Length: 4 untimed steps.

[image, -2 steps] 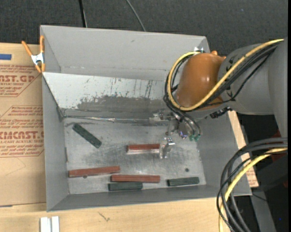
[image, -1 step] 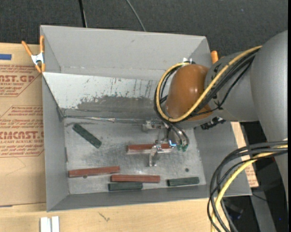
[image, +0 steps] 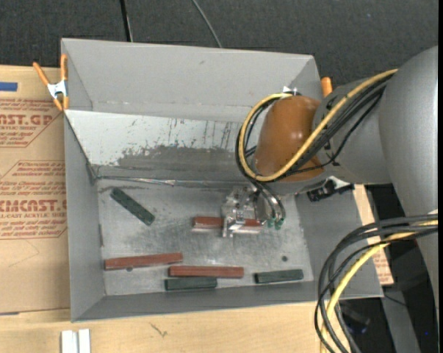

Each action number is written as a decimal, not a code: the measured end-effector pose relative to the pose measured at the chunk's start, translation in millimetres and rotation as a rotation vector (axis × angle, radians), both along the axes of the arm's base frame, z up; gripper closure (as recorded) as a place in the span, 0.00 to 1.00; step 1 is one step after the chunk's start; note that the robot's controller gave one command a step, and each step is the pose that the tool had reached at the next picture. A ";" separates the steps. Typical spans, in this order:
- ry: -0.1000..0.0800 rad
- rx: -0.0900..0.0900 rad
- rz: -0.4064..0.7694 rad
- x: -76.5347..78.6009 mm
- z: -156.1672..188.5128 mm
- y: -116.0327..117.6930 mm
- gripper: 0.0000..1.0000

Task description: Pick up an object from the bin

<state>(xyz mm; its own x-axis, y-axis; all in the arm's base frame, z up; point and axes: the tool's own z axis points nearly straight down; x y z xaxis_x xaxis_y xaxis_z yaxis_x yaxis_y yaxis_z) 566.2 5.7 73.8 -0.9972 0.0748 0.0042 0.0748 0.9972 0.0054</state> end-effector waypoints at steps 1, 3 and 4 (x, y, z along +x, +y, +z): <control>0.000 0.000 0.000 0.0 0.0 0.0 1.00; 0.000 -0.004 0.001 -1.7 27.4 -0.2 1.00; -0.005 -0.004 0.001 -0.2 45.5 0.3 1.00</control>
Offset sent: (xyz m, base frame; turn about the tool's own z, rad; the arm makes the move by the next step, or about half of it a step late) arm 0.0000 0.0000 0.0239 0.0000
